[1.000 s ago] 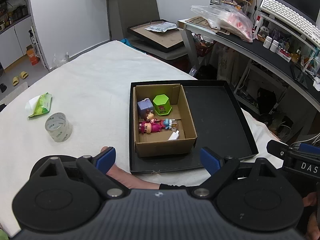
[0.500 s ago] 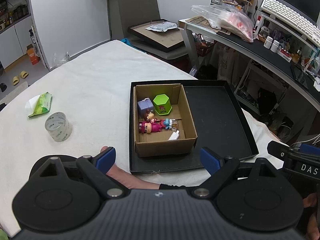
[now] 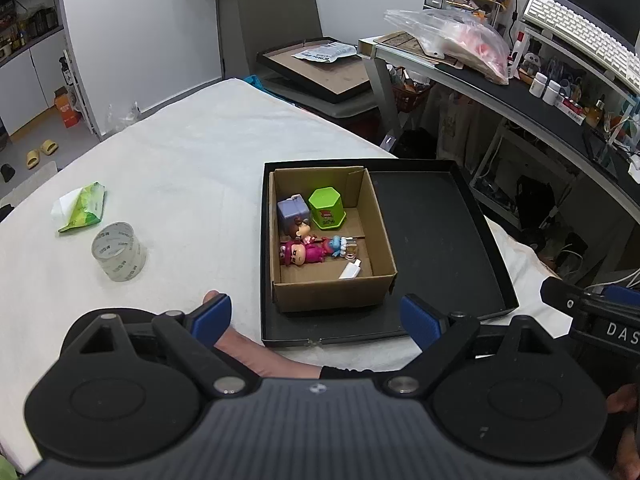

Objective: Organize rigid objects

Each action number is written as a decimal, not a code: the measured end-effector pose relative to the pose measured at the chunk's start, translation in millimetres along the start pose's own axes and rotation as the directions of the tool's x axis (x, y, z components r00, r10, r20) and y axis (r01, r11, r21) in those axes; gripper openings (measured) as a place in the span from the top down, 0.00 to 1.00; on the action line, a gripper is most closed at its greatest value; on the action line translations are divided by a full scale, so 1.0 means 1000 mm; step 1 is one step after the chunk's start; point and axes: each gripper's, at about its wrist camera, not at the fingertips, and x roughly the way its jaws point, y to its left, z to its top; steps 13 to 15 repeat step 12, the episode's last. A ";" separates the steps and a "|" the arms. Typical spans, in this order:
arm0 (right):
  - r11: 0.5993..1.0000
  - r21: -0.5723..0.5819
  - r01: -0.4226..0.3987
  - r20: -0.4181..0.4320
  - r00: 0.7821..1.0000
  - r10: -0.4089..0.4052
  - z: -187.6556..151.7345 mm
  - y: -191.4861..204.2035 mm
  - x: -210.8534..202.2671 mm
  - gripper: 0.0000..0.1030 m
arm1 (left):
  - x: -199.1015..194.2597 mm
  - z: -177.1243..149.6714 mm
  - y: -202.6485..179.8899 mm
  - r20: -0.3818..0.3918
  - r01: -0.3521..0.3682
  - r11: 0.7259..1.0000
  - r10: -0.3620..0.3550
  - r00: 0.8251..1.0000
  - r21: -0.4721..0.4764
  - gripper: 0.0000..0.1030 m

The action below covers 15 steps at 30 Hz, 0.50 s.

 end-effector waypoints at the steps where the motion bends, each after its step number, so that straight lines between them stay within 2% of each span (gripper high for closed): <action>1: 1.000 0.001 0.002 0.001 1.000 -0.002 0.000 0.000 -0.001 0.00 | 0.001 0.000 0.001 -0.002 -0.002 1.000 0.002 1.000 -0.003 0.12; 15: 1.000 -0.008 0.012 -0.012 1.000 -0.012 0.000 0.002 0.005 0.00 | -0.001 0.003 -0.005 0.010 0.025 1.000 -0.025 1.000 0.005 0.12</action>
